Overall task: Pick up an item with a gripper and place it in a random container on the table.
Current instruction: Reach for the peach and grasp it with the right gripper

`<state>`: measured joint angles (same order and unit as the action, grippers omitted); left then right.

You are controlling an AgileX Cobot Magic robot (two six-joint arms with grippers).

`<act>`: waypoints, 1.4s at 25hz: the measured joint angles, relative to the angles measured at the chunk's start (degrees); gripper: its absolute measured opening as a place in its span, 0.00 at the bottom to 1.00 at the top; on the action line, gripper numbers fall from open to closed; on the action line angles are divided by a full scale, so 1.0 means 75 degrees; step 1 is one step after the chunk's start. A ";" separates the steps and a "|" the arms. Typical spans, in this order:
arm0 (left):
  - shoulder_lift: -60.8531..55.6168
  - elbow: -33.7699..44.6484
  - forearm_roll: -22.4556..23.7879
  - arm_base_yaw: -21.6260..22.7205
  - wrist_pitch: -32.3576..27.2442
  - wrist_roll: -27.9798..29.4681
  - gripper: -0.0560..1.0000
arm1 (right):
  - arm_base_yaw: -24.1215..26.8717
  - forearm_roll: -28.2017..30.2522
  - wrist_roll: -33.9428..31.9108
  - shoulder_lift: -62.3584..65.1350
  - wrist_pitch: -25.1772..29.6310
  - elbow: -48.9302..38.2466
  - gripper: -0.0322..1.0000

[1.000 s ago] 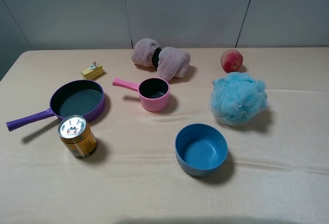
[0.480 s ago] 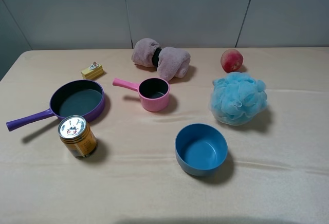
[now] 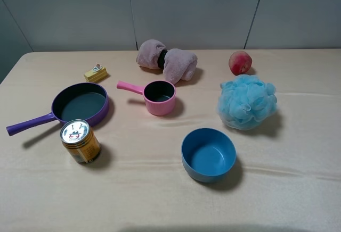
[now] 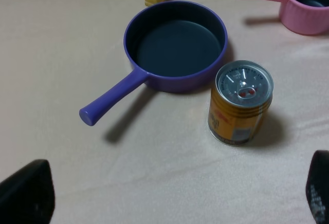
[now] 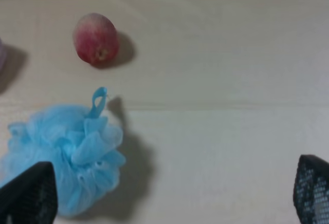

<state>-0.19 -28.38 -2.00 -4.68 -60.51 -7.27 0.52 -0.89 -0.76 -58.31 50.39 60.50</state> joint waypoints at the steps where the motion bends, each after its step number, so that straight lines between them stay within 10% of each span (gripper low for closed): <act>1: 0.0000 0.0000 0.0000 0.0000 0.0000 0.0000 0.99 | -0.0082 0.0000 0.0000 -0.0225 0.0000 0.0157 0.70; 35: 0.0000 0.0000 0.0000 0.0000 0.0000 0.0000 0.99 | -0.1458 -0.0471 0.0676 -0.6888 -0.1060 0.4084 0.70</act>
<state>-0.19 -28.38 -2.00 -4.68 -60.51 -7.27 -10.42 -4.42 4.31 -109.97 42.44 91.13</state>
